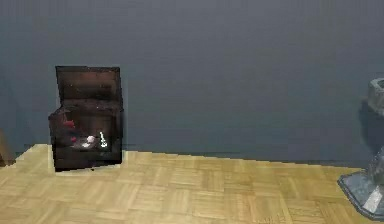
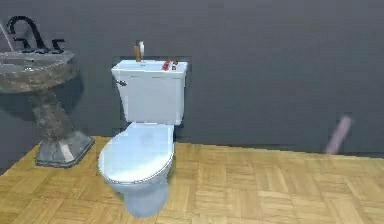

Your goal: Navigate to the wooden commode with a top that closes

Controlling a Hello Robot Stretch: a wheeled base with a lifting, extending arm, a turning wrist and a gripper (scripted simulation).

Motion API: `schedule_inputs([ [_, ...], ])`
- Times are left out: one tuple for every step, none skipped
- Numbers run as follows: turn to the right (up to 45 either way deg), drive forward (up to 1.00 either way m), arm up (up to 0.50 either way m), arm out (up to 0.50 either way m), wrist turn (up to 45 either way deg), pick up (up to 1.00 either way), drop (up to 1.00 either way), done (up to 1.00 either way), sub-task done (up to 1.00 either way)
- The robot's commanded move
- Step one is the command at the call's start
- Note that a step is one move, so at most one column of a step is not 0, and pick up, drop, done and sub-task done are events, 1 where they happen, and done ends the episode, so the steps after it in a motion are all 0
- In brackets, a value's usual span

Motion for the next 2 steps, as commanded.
schedule_inputs([
  [0.0,0.95,0.0,0.0,0.0,0.0,0.0,0.0,0.0],
  [-45.0,0.0,0.0,0.0,0.0,0.0,0.0,0.0,0.0],
])
